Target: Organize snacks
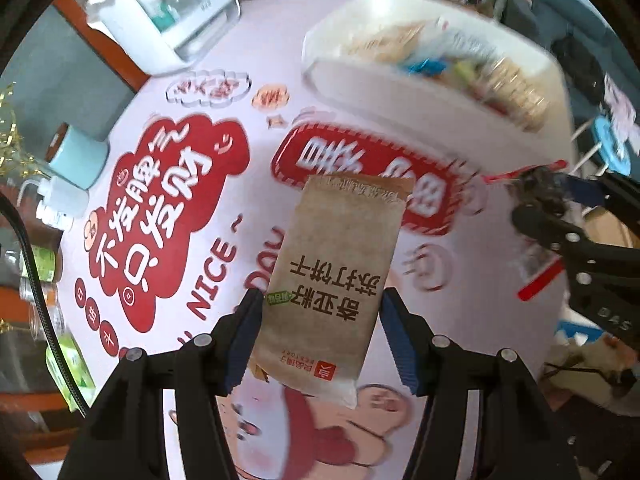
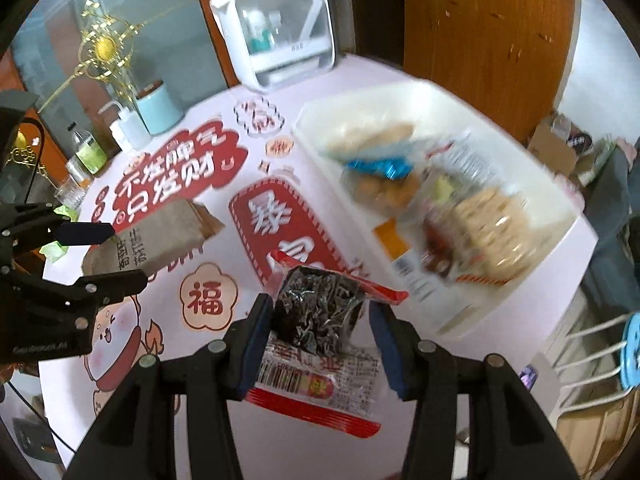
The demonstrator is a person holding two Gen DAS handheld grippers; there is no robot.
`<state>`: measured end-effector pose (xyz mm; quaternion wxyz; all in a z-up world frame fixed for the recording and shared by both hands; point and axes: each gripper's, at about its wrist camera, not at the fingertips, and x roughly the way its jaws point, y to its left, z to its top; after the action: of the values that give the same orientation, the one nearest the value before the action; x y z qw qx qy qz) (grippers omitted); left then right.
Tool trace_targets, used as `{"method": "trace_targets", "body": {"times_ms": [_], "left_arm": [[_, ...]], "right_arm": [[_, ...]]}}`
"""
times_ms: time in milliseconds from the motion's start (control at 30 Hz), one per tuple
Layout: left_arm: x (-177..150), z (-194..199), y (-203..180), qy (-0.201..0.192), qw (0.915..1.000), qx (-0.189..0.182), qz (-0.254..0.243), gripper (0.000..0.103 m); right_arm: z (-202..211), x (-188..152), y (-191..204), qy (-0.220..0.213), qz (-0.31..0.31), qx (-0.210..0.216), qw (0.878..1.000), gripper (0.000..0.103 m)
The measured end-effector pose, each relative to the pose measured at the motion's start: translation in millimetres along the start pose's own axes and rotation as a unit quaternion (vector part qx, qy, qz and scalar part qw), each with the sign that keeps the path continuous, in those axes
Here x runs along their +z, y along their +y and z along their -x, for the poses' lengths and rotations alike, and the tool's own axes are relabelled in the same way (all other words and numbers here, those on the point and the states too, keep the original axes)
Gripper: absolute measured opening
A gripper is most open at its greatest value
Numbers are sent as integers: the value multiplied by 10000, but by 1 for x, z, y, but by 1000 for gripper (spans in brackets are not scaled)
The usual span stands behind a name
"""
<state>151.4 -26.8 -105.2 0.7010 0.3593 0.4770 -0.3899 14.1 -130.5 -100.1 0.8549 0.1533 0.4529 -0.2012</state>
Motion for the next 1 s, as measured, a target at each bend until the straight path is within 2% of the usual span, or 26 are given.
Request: {"method": "trace_targets", "body": {"times_ms": [167,200,233,267,333,433,600,667,800,833,900,1000], "left_arm": [[17,55,-29,-521,9985,-14,190,57],[22,66,-35,-647,9976,-35,249,33],[28,72,-39,-696,9970,-43,321,22],[34,79,-44,-719,9964,-28,457,19],[47,90,-53,-831,9938,-33,738,19],[65,87,-64,-867,9895,176,1143,8],[90,66,-70,-818,9797,291,1809,7],[92,60,-66,-743,9728,220,2182,7],[87,49,-69,-608,9671,377,2443,8],[85,46,-71,-568,9666,419,2465,11],[79,40,-74,-476,9653,568,2505,29],[67,29,-75,-291,9610,778,2639,32]], "right_arm": [[32,20,-26,-357,244,132,9990,50],[36,26,-35,-444,338,200,9982,50],[40,30,-42,-496,408,260,9976,50],[42,34,-48,-542,488,316,9968,50],[43,47,-64,-563,705,411,9951,50],[44,65,-85,-669,978,519,9916,50],[46,87,-114,-881,1111,739,9871,50],[40,92,-123,-805,1161,824,9865,50],[25,96,-134,-633,1227,944,9859,50],[22,97,-136,-610,1236,967,9857,50],[16,96,-139,-541,1256,1017,9854,50],[7,98,-139,-439,1312,1027,9850,50]]}}
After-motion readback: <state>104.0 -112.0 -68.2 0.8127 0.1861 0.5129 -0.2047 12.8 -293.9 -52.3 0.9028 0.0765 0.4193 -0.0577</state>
